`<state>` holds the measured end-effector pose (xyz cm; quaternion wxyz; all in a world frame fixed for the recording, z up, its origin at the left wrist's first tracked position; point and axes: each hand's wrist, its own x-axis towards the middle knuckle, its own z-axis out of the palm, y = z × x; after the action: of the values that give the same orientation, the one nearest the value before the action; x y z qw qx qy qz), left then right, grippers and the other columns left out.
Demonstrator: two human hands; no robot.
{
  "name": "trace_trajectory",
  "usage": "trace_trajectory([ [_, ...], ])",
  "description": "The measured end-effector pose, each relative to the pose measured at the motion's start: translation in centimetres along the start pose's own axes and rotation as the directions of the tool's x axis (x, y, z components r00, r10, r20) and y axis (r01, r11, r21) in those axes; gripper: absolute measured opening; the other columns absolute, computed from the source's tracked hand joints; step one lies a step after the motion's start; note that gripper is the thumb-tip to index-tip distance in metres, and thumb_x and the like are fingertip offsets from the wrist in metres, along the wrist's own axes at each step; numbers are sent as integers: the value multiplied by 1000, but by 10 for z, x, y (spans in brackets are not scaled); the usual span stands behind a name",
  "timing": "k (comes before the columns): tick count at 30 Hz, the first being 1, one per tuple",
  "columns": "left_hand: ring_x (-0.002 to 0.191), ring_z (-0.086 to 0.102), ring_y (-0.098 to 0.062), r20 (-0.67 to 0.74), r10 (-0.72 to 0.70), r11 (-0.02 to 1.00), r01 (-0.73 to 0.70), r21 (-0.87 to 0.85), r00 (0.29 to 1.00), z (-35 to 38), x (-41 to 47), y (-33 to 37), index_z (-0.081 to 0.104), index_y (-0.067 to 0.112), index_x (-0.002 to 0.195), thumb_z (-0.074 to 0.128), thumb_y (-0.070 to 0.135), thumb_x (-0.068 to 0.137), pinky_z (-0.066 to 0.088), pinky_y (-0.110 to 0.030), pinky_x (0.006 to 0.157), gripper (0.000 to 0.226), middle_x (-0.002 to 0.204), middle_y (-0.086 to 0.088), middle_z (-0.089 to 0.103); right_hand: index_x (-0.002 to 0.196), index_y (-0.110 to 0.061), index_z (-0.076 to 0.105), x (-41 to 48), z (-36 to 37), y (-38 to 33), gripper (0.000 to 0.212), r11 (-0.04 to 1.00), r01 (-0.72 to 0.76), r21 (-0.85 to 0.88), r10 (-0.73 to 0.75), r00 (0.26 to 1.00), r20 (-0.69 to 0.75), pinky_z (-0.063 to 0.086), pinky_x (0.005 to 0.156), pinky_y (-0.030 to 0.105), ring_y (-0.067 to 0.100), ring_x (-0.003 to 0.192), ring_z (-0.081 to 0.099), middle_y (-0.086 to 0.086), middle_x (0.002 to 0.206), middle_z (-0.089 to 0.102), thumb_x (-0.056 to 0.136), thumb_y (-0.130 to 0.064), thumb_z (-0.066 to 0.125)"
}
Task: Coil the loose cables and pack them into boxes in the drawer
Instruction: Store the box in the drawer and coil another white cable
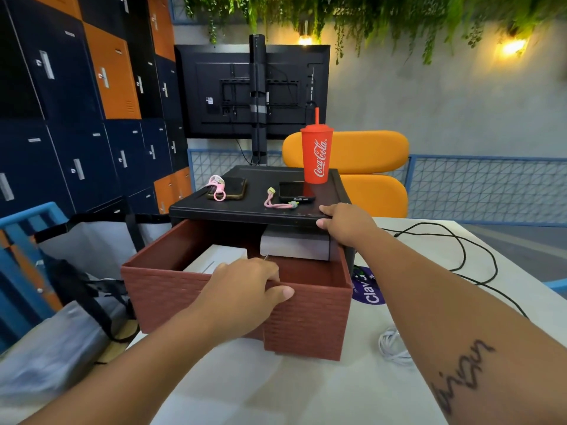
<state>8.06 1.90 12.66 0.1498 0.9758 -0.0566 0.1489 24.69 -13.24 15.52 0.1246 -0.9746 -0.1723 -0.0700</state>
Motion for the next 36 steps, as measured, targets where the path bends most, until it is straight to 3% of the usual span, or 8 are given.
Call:
trace_trajectory([
  [5,66,46,-4,138,11,1000,-7,-26,990,-19,-27,11,47,29,63,56,49,86,30,-21,56,32,70,8,49,143,-23,36,1,2,1,47,1000,-15,27,15,1000,-8,34,106,38,29,135,33,8,146,40,98,-36,42],
  [9,67,50,-4,236,23,999,-15,-35,971,-24,-47,17,51,26,64,59,51,83,35,-20,57,32,71,9,52,143,-23,35,0,4,1,47,1000,-5,30,6,1000,-11,31,108,38,29,138,29,7,148,37,98,-36,41],
  [13,63,51,3,427,4,996,36,-85,904,-43,-37,12,63,23,72,61,48,83,38,-9,56,27,70,12,59,144,-22,32,0,7,2,47,1000,1,22,-1,1000,-25,24,110,39,30,141,21,7,149,35,99,-36,38],
  [17,82,60,-5,366,-78,982,135,-133,927,-49,4,-20,68,22,88,58,50,83,48,-25,79,30,88,9,67,145,-21,31,-3,10,2,47,1000,15,-5,-15,999,-39,22,111,38,32,141,20,8,149,35,100,-35,36],
  [23,113,52,-20,331,-349,937,321,138,877,-17,61,-79,52,15,125,53,44,90,43,-31,95,45,128,-4,54,145,-20,29,-7,11,1,46,1000,9,-7,-9,998,-63,20,112,38,32,142,17,8,151,30,101,-31,35],
  [27,115,53,-24,404,-494,869,427,251,770,1,69,-93,38,12,138,55,45,89,45,-32,96,61,134,-8,48,143,-20,35,-5,11,2,45,1000,12,16,-11,998,-61,27,109,39,32,136,30,10,147,36,99,-31,38],
  [31,125,45,-27,420,-554,832,456,316,719,15,65,-94,28,14,144,56,49,87,41,-35,101,73,144,-8,39,146,-20,27,-4,13,3,46,997,28,-68,-32,997,-64,21,113,39,32,141,18,8,151,29,101,-30,34],
  [36,124,45,-29,396,-615,784,583,212,682,12,60,-101,26,13,145,67,45,80,44,-34,92,84,144,-9,38,142,-19,35,-1,14,4,45,999,29,30,-26,996,-88,29,108,40,32,135,32,11,146,37,99,-32,38],
])
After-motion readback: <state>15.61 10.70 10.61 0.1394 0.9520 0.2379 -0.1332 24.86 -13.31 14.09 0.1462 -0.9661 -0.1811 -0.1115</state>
